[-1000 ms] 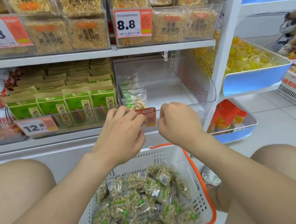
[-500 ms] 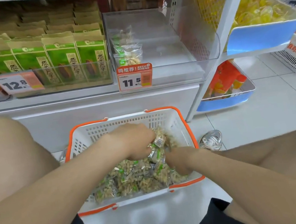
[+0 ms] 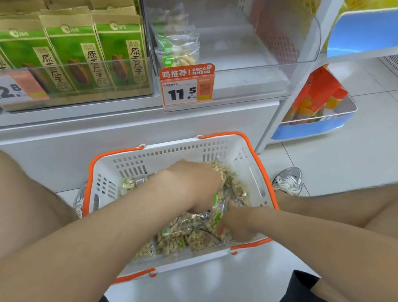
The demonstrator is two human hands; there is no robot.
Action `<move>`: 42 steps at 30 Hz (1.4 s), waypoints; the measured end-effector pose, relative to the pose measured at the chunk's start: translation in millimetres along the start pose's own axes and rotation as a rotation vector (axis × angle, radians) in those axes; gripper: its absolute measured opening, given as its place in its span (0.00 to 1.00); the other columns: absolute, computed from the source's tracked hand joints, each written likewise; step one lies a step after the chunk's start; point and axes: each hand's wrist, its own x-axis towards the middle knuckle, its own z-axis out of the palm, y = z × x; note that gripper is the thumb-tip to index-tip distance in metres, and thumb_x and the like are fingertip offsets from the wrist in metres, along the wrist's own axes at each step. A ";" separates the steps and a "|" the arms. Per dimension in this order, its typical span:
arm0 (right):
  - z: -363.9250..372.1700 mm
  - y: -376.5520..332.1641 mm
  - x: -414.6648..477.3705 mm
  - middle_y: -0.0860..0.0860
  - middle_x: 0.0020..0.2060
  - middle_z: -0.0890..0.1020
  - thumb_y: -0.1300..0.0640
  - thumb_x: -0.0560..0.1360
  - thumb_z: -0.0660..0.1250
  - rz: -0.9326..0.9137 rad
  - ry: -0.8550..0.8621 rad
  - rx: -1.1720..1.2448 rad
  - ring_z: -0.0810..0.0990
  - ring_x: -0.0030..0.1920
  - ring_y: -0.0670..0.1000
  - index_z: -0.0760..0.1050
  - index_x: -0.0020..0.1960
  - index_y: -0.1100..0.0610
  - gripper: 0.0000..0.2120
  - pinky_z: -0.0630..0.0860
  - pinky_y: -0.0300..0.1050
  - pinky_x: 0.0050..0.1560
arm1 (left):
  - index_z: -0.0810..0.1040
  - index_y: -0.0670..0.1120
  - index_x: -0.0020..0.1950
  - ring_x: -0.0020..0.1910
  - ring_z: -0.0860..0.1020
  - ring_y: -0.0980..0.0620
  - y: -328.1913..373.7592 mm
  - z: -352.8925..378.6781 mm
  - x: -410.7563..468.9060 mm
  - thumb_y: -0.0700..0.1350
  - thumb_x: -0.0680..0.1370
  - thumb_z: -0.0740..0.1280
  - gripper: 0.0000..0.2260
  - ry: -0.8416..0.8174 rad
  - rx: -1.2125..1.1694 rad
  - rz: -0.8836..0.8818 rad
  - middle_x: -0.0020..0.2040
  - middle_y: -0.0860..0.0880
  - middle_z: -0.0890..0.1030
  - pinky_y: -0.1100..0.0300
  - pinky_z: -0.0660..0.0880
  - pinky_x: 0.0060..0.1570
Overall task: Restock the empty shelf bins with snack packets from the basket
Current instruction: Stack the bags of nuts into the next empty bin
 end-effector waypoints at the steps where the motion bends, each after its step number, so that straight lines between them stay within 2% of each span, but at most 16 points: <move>1: 1.4 -1.0 -0.8 0.55 0.83 0.50 0.70 0.80 0.53 0.000 -0.005 -0.027 0.71 0.74 0.62 0.60 0.83 0.42 0.37 0.76 0.54 0.64 | 0.80 0.46 0.59 0.37 0.75 0.48 -0.5 -0.3 -0.7 0.43 0.82 0.62 0.09 0.001 0.002 0.006 0.43 0.50 0.75 0.54 0.68 0.32; 3: 5.4 -2.0 0.0 0.51 0.84 0.56 0.70 0.81 0.53 -0.029 -0.024 -0.069 0.64 0.79 0.59 0.54 0.84 0.43 0.38 0.74 0.54 0.66 | 0.79 0.46 0.60 0.40 0.78 0.47 -1.5 -0.6 -2.4 0.44 0.83 0.62 0.09 0.002 0.000 0.016 0.43 0.50 0.74 0.53 0.70 0.34; 7: 12.3 -1.7 5.5 0.48 0.83 0.60 0.69 0.81 0.54 -0.025 -0.074 -0.139 0.62 0.80 0.59 0.55 0.84 0.44 0.37 0.71 0.58 0.72 | 0.79 0.47 0.63 0.42 0.78 0.46 -5.1 4.1 -4.6 0.44 0.83 0.62 0.11 -0.003 -0.010 0.010 0.45 0.49 0.76 0.52 0.71 0.36; 10: 10.8 -1.7 2.1 0.51 0.76 0.71 0.66 0.81 0.55 -0.001 -0.035 -0.050 0.75 0.67 0.59 0.62 0.80 0.43 0.32 0.78 0.55 0.61 | 0.79 0.46 0.60 0.43 0.79 0.45 -5.8 3.8 -8.4 0.47 0.84 0.62 0.09 -0.015 -0.015 0.011 0.44 0.49 0.73 0.52 0.72 0.37; 14: 5.4 7.7 -6.4 0.49 0.52 0.76 0.65 0.78 0.63 0.001 0.082 0.072 0.78 0.47 0.56 0.64 0.68 0.45 0.24 0.75 0.50 0.40 | 0.79 0.46 0.57 0.42 0.80 0.45 -8.3 2.5 -12.9 0.45 0.84 0.62 0.07 -0.023 -0.020 -0.003 0.44 0.49 0.73 0.53 0.73 0.37; 16: -2.3 9.1 -9.3 0.51 0.48 0.76 0.64 0.77 0.67 -0.001 0.150 0.086 0.79 0.45 0.57 0.60 0.63 0.45 0.24 0.78 0.54 0.41 | 0.78 0.46 0.56 0.39 0.78 0.47 -9.6 2.3 -14.3 0.40 0.83 0.62 0.06 -0.022 -0.031 -0.027 0.44 0.49 0.74 0.53 0.71 0.34; 18: -14.4 9.4 -9.6 0.51 0.47 0.78 0.64 0.79 0.66 -0.011 0.240 0.135 0.80 0.45 0.56 0.58 0.67 0.47 0.25 0.78 0.52 0.41 | 0.77 0.45 0.56 0.35 0.75 0.48 -9.8 -2.8 -18.2 0.36 0.82 0.62 0.08 -0.043 -0.032 -0.054 0.44 0.48 0.74 0.55 0.68 0.31; 20: -29.8 9.2 -12.5 0.51 0.45 0.79 0.63 0.79 0.66 -0.039 0.373 0.287 0.82 0.43 0.55 0.60 0.71 0.50 0.25 0.79 0.51 0.40 | 0.74 0.45 0.57 0.35 0.73 0.49 -10.9 -10.1 -21.8 0.33 0.81 0.61 0.09 -0.061 -0.051 -0.076 0.44 0.48 0.72 0.56 0.67 0.30; 23: -53.8 4.5 -27.3 0.55 0.42 0.84 0.62 0.78 0.65 -0.117 0.507 0.681 0.85 0.34 0.53 0.64 0.65 0.50 0.19 0.82 0.52 0.36 | 0.72 0.50 0.65 0.37 0.74 0.50 -17.5 -16.2 -25.3 0.36 0.81 0.65 0.15 -0.069 -0.090 -0.127 0.44 0.50 0.70 0.56 0.68 0.33; 27: -85.6 -21.5 -61.3 0.64 0.35 0.83 0.63 0.78 0.65 -0.211 0.604 1.183 0.79 0.28 0.56 0.76 0.49 0.58 0.02 0.70 0.45 0.30 | 0.67 0.47 0.68 0.49 0.78 0.47 -30.0 -15.1 -27.6 0.58 0.74 0.78 0.31 -0.042 -0.253 -0.171 0.50 0.51 0.74 0.53 0.75 0.44; 29: -96.8 -29.6 -72.7 0.63 0.32 0.81 0.61 0.77 0.64 -0.245 0.629 1.392 0.76 0.26 0.55 0.80 0.43 0.62 0.08 0.68 0.45 0.30 | 0.67 0.48 0.63 0.50 0.77 0.47 -35.4 -15.6 -26.3 0.64 0.71 0.79 0.33 0.069 -0.364 -0.163 0.47 0.53 0.73 0.53 0.75 0.45; 31: -106.3 -31.3 -82.9 0.61 0.33 0.81 0.55 0.80 0.62 -0.210 0.583 1.625 0.74 0.25 0.52 0.78 0.50 0.63 0.12 0.69 0.43 0.31 | 0.70 0.48 0.58 0.51 0.76 0.47 -41.9 -18.0 -26.5 0.65 0.71 0.78 0.29 0.183 -0.465 -0.166 0.45 0.55 0.74 0.54 0.70 0.43; 33: -114.2 -28.7 -97.6 0.61 0.35 0.84 0.50 0.83 0.57 -0.210 0.560 1.780 0.75 0.26 0.53 0.74 0.57 0.62 0.16 0.71 0.44 0.33 | 0.77 0.48 0.57 0.54 0.76 0.47 -48.7 -23.0 -30.4 0.63 0.73 0.76 0.24 0.238 -0.553 -0.165 0.50 0.53 0.78 0.54 0.70 0.46; 35: -121.0 -23.9 -112.7 0.62 0.40 0.87 0.52 0.83 0.55 -0.255 0.641 1.749 0.75 0.28 0.53 0.75 0.57 0.62 0.16 0.72 0.45 0.34 | 0.81 0.50 0.50 0.52 0.79 0.47 -55.3 -25.4 -33.7 0.59 0.76 0.76 0.14 0.310 -0.690 -0.156 0.50 0.51 0.82 0.53 0.74 0.47; 38: -126.3 -24.1 -135.9 0.60 0.43 0.88 0.59 0.82 0.59 -0.288 0.808 1.603 0.72 0.29 0.52 0.80 0.57 0.63 0.13 0.70 0.46 0.35 | 0.85 0.51 0.46 0.42 0.84 0.47 -59.9 -29.0 -37.9 0.51 0.79 0.75 0.05 0.398 -0.988 -0.139 0.40 0.48 0.86 0.45 0.83 0.47; 42: -132.5 -28.5 -154.8 0.53 0.35 0.87 0.58 0.80 0.68 -0.276 0.985 1.320 0.73 0.25 0.49 0.85 0.48 0.59 0.08 0.69 0.40 0.29 | 0.87 0.50 0.50 0.40 0.81 0.50 -58.7 -38.5 -46.2 0.48 0.79 0.75 0.03 0.442 -1.008 -0.144 0.43 0.44 0.85 0.55 0.77 0.41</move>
